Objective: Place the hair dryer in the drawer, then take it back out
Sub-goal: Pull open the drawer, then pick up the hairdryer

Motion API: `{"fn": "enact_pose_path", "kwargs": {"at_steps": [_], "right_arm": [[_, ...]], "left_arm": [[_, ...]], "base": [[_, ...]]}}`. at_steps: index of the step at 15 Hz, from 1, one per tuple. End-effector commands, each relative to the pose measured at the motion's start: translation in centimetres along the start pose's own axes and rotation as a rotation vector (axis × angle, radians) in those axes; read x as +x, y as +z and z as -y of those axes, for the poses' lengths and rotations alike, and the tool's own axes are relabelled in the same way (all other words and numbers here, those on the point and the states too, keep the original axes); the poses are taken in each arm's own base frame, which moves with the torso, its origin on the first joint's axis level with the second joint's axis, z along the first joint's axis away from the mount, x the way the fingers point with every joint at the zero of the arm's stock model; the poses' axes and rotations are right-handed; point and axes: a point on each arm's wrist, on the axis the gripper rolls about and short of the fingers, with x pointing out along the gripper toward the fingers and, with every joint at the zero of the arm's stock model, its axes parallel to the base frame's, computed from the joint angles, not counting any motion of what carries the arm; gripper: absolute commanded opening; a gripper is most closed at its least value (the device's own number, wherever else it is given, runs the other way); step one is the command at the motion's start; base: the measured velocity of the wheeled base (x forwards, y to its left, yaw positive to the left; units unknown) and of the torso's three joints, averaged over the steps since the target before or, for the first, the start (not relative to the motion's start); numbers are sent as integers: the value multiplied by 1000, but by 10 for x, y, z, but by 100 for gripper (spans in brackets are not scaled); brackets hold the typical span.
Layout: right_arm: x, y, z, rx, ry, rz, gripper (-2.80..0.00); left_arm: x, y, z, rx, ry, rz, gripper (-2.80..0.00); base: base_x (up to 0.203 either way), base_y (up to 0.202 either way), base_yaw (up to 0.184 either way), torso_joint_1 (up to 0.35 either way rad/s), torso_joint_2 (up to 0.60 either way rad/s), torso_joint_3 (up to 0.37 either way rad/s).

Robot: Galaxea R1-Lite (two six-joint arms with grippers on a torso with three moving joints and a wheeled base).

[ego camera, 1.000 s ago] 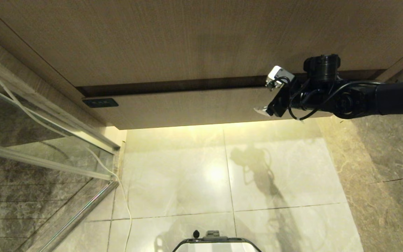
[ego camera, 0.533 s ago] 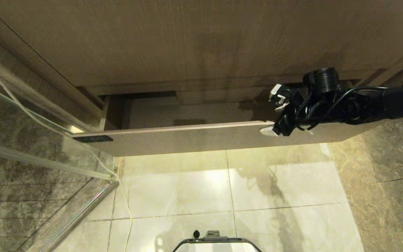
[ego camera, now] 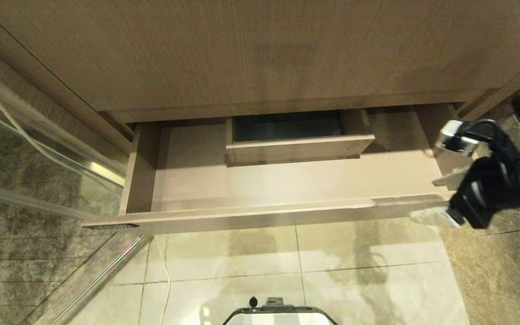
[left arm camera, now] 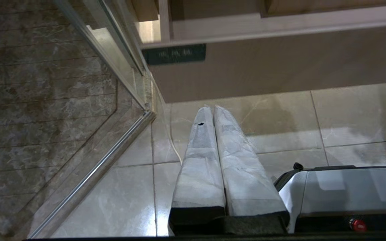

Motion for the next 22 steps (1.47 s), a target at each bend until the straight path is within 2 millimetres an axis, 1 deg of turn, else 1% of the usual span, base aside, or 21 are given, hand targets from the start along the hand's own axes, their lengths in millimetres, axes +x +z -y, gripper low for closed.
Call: {"fn": "enact_pose_path", "kwargs": {"at_steps": [1, 2, 3, 4, 6, 8, 10, 12, 13, 15, 16, 18, 20, 21, 22], "right_arm": [[-86, -37, -43, 33, -61, 89, -280], [-98, -49, -52, 71, -84, 90, -280], [-105, -58, -56, 111, -142, 80, -280], [-111, -63, -57, 139, -230, 72, -280], [-119, -70, -62, 146, -294, 125, -280], [-116, -77, -65, 143, -356, 177, -280], [-110, -89, -67, 170, -441, 216, -280], [-112, -103, -77, 261, -502, 345, -280], [-114, -113, -85, 302, -519, 412, -280], [-111, -144, -107, 322, -534, 499, -280], [-108, -162, -119, 318, -539, 540, -280], [-94, -198, -138, 311, -553, 615, -280], [-73, -227, -146, 320, -573, 670, -280], [-67, -236, -149, 320, -587, 728, -280], [-64, -240, -150, 314, -579, 790, -280]], "left_arm": [[0, 0, 0, 0, 0, 0, -280], [0, -1, 0, 0, 0, -2, -280], [0, 0, 0, 0, 0, -1, -280], [0, 0, 0, 0, 0, -1, -280], [0, 0, 0, 0, 0, 0, -280], [0, 0, 0, 0, 0, -1, -280], [0, 0, 0, 0, 0, -1, -280], [0, 0, 0, 0, 0, 0, -280], [0, 0, 0, 0, 0, -1, -280], [0, 0, 0, 0, 0, 1, -280], [0, 0, 0, 0, 0, -1, -280], [0, 0, 0, 0, 0, -1, -280], [0, 0, 0, 0, 0, 0, -280], [0, 0, 0, 0, 0, -1, -280], [0, -1, 0, 0, 0, -2, -280]], "base": [[0, 0, 0, 0, 0, 0], [0, 0, 0, 0, 0, 0], [0, 0, 0, 0, 0, 0], [0, 0, 0, 0, 0, 0], [0, 0, 0, 0, 0, 0], [0, 0, 0, 0, 0, 0], [0, 0, 0, 0, 0, 0], [0, 0, 0, 0, 0, 0], [0, 0, 0, 0, 0, 0], [0, 0, 0, 0, 0, 0], [0, 0, 0, 0, 0, 0], [0, 0, 0, 0, 0, 0], [0, 0, 0, 0, 0, 0], [0, 0, 0, 0, 0, 0], [0, 0, 0, 0, 0, 0]]}}
